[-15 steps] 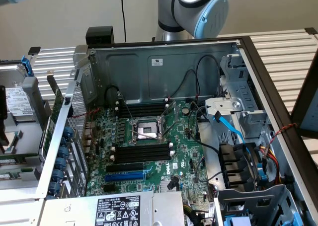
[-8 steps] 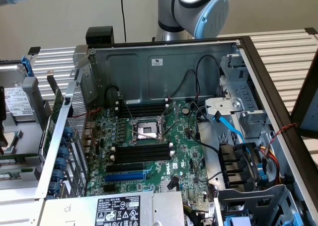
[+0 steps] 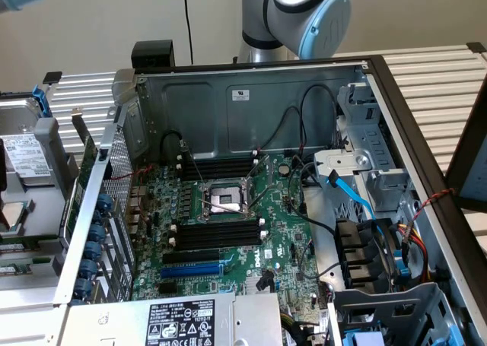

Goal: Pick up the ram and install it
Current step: 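Pick up the ram and move it above insertion slot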

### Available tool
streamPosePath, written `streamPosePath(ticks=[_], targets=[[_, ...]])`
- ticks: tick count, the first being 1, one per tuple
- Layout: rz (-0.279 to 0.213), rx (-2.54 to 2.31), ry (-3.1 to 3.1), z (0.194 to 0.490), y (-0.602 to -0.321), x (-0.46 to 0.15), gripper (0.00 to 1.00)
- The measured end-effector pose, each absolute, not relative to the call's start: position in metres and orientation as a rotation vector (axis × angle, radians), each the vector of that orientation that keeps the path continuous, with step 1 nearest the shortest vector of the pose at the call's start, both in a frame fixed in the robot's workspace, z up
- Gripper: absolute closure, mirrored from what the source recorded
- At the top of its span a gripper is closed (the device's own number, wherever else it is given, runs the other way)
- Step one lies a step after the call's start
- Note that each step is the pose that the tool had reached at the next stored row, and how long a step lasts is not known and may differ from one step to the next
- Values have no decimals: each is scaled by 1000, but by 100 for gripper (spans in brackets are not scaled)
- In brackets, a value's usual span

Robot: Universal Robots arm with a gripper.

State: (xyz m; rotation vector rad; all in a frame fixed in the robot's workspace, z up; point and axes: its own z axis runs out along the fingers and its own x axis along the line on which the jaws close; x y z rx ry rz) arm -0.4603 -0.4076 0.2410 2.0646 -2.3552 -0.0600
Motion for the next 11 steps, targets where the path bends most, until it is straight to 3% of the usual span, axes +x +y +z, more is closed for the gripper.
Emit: streamPosePath(ticks=[11], targets=[[-60, 2065, -2355, 228, -409, -460, 73]])
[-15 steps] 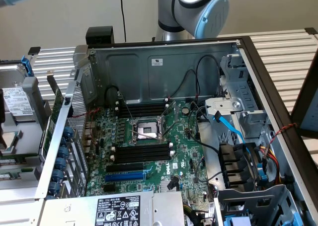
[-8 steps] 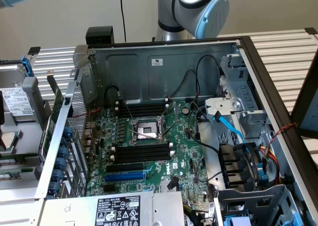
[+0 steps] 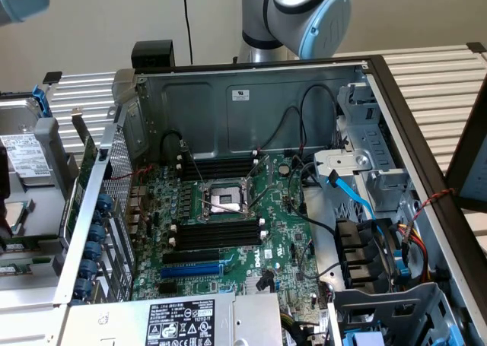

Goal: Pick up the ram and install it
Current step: 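Pick up the ram and move it above insertion slot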

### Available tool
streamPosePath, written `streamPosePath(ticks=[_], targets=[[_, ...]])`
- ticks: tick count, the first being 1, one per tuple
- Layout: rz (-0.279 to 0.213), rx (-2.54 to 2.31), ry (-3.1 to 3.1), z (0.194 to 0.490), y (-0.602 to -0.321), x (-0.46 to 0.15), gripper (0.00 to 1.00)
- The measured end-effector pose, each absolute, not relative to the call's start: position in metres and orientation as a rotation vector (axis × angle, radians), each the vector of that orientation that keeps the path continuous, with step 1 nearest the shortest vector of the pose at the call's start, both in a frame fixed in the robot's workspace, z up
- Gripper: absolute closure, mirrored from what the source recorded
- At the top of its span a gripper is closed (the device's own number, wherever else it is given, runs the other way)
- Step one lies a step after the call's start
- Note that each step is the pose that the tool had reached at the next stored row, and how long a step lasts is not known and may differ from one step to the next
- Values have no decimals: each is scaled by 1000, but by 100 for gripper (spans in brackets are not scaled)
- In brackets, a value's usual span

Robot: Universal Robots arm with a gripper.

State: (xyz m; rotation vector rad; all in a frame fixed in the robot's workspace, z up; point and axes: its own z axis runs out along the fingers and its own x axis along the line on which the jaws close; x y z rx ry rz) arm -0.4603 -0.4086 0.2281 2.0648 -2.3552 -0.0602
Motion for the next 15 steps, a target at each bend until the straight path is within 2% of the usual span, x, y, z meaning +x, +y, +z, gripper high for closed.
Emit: streamPosePath(ticks=[15], targets=[[-60, 2065, -2355, 221, -413, -460, 73]])
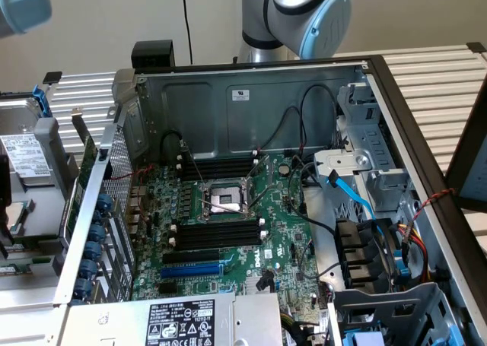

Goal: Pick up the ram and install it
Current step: 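Pick up the ram and move it above insertion slot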

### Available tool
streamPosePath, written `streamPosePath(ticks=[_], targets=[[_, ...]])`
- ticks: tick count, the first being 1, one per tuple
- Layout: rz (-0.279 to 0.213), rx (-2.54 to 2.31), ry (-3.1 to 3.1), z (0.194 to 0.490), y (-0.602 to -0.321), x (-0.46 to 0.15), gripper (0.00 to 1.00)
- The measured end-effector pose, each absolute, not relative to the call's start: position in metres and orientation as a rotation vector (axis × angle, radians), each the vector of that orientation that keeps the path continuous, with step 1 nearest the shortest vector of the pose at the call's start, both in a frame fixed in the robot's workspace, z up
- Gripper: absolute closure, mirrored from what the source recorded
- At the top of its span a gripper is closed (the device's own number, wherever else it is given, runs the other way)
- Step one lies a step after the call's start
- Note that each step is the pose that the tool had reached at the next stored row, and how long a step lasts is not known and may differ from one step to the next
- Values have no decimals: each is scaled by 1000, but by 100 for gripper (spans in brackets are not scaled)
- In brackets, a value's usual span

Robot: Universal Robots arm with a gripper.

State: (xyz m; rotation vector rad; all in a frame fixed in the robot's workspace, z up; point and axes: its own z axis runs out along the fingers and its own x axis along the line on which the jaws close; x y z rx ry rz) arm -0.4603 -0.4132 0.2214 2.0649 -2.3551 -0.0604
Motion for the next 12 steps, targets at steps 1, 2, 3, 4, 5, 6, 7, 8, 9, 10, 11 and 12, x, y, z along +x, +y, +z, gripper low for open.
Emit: streamPosePath(ticks=[1, 2, 3, 4, 5, 6, 7, 8, 9, 10, 11, 12], targets=[[-60, 2065, -2355, 221, -413, -460, 73], [-60, 2065, -2355, 221, -413, -460, 73], [-60, 2065, -2355, 221, -413, -460, 73], [-60, 2065, -2355, 221, -413, -460, 73], [-60, 2065, -2355, 221, -413, -460, 73], [-60, 2066, -2354, 221, -413, -460, 73], [-60, 2069, -2352, 221, -413, -460, 73], [-60, 2072, -2349, 220, -413, -460, 73], [-60, 2076, -2345, 220, -413, -460, 73], [-60, 2083, -2338, 220, -413, -460, 73], [-60, 2093, -2330, 219, -413, -460, 73], [-60, 2102, -2321, 219, -413, -460, 73]])
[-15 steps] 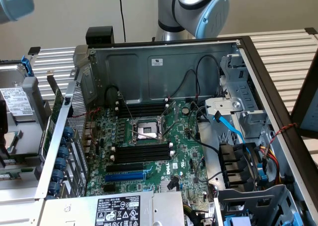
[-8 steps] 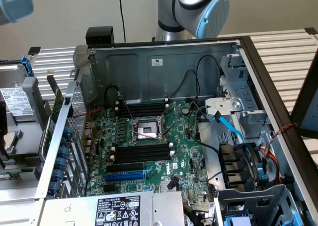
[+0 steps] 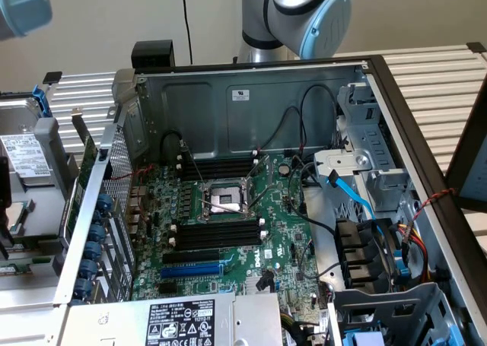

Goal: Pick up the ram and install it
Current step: 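Pick up the ram and move it above insertion slot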

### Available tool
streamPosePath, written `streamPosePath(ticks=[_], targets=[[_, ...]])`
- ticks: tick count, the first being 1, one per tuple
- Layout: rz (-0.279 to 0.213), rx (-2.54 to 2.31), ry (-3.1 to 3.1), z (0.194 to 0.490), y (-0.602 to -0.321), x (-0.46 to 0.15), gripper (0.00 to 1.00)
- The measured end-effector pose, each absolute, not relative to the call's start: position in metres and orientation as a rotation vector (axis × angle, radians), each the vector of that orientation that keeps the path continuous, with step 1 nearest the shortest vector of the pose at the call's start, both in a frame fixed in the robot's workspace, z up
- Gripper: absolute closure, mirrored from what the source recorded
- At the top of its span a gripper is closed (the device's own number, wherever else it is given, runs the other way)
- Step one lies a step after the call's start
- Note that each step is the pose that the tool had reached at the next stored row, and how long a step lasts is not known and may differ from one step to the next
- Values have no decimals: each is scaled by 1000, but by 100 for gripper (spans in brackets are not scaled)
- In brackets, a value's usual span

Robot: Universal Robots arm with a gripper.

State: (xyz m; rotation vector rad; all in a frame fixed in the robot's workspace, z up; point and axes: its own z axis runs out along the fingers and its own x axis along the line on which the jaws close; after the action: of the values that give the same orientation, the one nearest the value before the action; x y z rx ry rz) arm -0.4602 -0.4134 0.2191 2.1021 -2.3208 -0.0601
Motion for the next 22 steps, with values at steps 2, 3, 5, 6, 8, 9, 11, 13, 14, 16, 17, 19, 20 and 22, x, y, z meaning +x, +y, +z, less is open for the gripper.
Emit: streamPosePath(ticks=[2, 3, 5, 6, 8, 9, 11, 13, 14, 16, 17, 19, 20, 22], targets=[[-60, 2116, -2307, 219, -413, -460, 73], [-60, 2119, -2305, 219, -413, -460, 73], [-60, 2119, -2305, 219, -413, -460, 73], [-60, 2119, -2305, 218, -413, -460, 73], [-60, 2119, -2305, 216, -413, -460, 73], [-60, 2119, -2305, 215, -413, -460, 73], [-59, 2118, -2305, 210, -413, -460, 73], [-59, 2119, -2305, 208, -413, -460, 73], [-58, 2118, -2304, 206, -413, -460, 73], [-58, 2118, -2304, 206, -413, -460, 73], [-58, 2118, -2304, 206, -413, -460, 73], [-58, 2118, -2304, 206, -414, -460, 73], [-58, 2118, -2304, 206, -414, -460, 73], [-58, 2118, -2304, 206, -414, -460, 73]])
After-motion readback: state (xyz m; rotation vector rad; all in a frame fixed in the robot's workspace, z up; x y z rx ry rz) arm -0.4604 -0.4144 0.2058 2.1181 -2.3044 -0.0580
